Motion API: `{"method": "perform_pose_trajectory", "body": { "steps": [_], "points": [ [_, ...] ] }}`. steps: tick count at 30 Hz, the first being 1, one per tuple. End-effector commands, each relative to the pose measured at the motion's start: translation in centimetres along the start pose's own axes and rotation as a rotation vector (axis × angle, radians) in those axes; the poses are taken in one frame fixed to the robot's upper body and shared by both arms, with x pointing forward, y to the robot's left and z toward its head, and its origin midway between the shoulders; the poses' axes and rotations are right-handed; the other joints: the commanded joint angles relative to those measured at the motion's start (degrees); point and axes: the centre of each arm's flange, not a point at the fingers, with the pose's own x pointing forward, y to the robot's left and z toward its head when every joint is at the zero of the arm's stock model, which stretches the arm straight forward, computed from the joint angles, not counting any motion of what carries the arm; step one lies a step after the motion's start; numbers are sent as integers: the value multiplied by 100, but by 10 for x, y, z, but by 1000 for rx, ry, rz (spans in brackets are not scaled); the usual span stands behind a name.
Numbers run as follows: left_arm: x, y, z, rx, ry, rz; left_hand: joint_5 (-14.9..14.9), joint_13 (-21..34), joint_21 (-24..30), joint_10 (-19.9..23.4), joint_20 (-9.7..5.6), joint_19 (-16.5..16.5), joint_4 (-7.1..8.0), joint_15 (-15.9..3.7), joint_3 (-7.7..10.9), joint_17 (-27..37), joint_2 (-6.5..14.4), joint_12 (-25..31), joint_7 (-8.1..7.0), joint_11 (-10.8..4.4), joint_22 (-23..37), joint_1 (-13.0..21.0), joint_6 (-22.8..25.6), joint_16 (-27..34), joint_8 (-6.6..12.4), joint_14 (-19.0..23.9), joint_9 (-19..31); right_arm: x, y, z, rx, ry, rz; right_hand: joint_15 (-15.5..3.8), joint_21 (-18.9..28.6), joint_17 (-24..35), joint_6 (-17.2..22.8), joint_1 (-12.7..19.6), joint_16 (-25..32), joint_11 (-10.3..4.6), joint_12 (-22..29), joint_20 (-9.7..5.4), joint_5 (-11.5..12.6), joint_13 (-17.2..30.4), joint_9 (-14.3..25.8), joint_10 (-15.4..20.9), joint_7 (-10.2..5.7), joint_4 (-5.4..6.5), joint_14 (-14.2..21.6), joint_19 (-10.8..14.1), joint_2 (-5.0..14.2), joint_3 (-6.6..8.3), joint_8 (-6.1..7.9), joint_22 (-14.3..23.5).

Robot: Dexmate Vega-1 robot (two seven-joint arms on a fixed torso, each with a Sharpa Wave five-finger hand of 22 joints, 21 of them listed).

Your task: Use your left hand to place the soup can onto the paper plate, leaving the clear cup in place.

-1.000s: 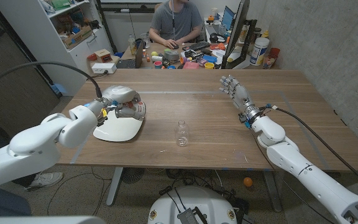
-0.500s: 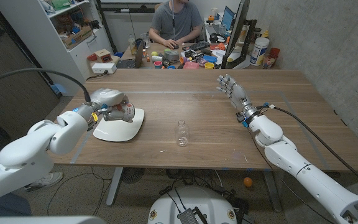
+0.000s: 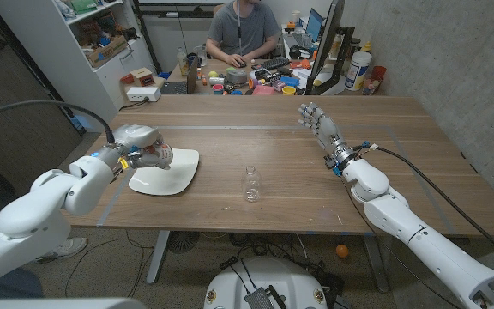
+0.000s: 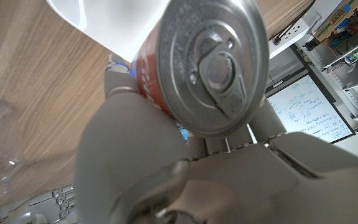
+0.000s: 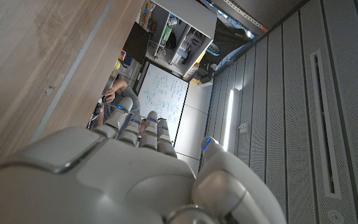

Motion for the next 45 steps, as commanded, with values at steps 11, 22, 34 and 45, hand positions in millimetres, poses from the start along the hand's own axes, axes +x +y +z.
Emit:
{"method": "perform_pose_trajectory", "body": {
  "steps": [11, 22, 34, 45],
  "points": [
    [18, -18, -6, 114, 51, 12, -9, 1, -9, 1614, -211, 3, -13, -1549, -32, 25, 1027, -22, -864, -1536, 19, 1070, 1294, 43, 51, 1489, 33, -1, -2, 0, -8, 5, -12, -13, -29, -7, -1, -29, -6, -31, -18, 7, 7, 16, 15, 22, 8, 13, 51, 53, 322, 32, -18, 32],
    [27, -31, -7, 74, 82, 60, -9, -2, -4, 1615, -204, 5, 2, -1547, -49, 29, 1036, -44, -857, -1534, 20, 1062, 1298, 38, 46, 1496, 35, -4, -2, 0, -13, 6, -11, -21, -47, -7, 3, -30, -6, -30, -17, 5, 7, 16, 15, 25, 11, 13, 53, 60, 324, 34, -15, 33],
    [47, -50, 3, 23, 78, 66, -12, 1, 4, 1636, -193, 15, 34, -1544, -81, 33, 1043, -61, -847, -1534, 20, 1028, 1318, 30, 45, 1499, 38, -10, -2, 1, -15, 11, -22, -13, -68, -9, 0, -26, -8, -21, -16, 6, 8, 15, 15, 25, 18, 8, 55, 71, 321, 35, -15, 33],
    [58, -66, 4, 39, 96, 70, -13, 2, 6, 1638, -194, 15, 47, -1543, -99, 35, 1045, -77, -845, -1534, 20, 1019, 1313, 24, 36, 1499, 37, -15, -3, 0, -22, 14, -28, -18, -84, -8, 0, -27, -8, -13, -14, 7, 8, 15, 15, 30, 15, 9, 53, 72, 320, 36, -15, 34]
  ]
}}
